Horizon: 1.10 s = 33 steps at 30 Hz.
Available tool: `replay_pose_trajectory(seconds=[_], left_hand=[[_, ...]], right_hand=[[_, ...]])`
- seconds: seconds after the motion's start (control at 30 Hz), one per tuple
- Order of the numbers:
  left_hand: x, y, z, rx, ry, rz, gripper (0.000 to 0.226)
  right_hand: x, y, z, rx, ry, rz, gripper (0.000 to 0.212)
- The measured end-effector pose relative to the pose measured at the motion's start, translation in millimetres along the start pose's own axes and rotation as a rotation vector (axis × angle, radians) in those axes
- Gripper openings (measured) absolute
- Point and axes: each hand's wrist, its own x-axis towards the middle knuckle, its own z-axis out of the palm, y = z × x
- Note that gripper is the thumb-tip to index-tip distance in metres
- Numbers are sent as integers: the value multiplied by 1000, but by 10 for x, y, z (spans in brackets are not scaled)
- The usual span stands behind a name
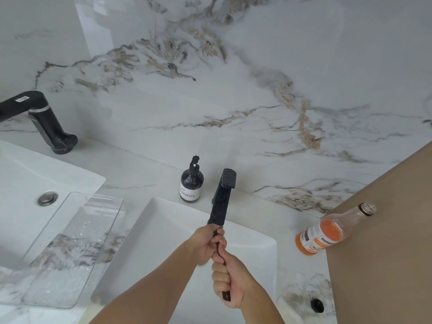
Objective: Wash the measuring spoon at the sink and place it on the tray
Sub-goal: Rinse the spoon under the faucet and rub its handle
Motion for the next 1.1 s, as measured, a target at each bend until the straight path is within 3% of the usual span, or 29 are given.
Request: replay_pose_trajectory(seconds=[0.1,0.17,0.2,0.3,0.33,0.4,0.5,0.6,0.7,0.77,0.83,0.97,1.03,1.1], left_hand=[[-13,40,16,164,80,-34,18],[-23,40,8,265,135,-13,23],[-30,38,4,261,147,5,22],[-78,44,58,221,143,44,17],[-89,39,81,236,141,55,19],[-78,15,106,303,176,68,24],[-37,-6,39,338,277,118,23],[-48,32,-29,220,186,86,23],[-110,67,5,117,62,63,16],[-120,61,60,150,65,95,13],[-100,45,92,299,156,150,14],[-95,1,83,417,277,191,21],[-93,-21,77,448,253,198,22],[-81,-35,73,467,221,198,20]], right_hand=[[44,13,47,113,-27,19,58],[85,23,114,36,71,12,57],[103,40,123,-127,170,-51,54],[123,147,126,-983,554,-342,49],[151,175,114,-1112,624,-371,50],[162,197,120,-1016,588,-327,53],[191,119,69,-460,260,-108,54],[103,32,3,-146,-46,-5,55],[60,59,-30,-2,-157,-26,54],[62,127,-6,-12,-108,-64,54],[63,173,61,-155,62,-115,53],[94,235,149,-997,530,-439,54],[143,282,122,-996,530,-440,52],[156,278,114,-870,439,-325,49]])
